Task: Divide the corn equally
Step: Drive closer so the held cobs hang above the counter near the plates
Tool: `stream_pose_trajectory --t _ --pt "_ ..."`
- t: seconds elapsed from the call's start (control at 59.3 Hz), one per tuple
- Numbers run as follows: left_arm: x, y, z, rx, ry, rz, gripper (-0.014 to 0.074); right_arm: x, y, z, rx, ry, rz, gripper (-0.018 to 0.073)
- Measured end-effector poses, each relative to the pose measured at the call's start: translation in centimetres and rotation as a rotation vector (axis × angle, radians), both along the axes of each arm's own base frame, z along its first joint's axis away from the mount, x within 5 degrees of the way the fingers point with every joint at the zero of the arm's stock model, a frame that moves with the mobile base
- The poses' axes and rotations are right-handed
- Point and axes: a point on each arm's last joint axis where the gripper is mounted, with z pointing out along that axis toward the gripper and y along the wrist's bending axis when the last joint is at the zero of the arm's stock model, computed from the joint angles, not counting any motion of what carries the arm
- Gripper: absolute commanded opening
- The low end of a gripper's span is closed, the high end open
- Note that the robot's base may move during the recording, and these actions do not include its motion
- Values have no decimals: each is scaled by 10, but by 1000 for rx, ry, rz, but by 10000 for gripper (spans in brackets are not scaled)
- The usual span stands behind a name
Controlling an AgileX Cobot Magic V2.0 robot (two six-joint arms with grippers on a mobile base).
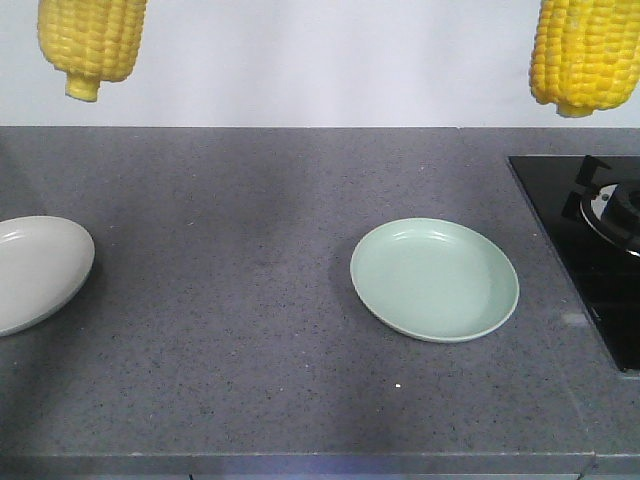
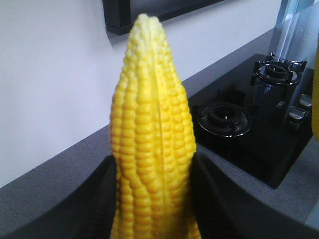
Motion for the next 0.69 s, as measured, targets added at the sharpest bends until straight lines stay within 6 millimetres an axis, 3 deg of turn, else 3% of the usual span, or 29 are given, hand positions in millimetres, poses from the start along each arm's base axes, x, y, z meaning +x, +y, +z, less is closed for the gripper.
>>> stream_pose_trajectory --t 0.692 --pt "0 0 0 0 0 0 -8 0 0 0 0 0 0 -6"
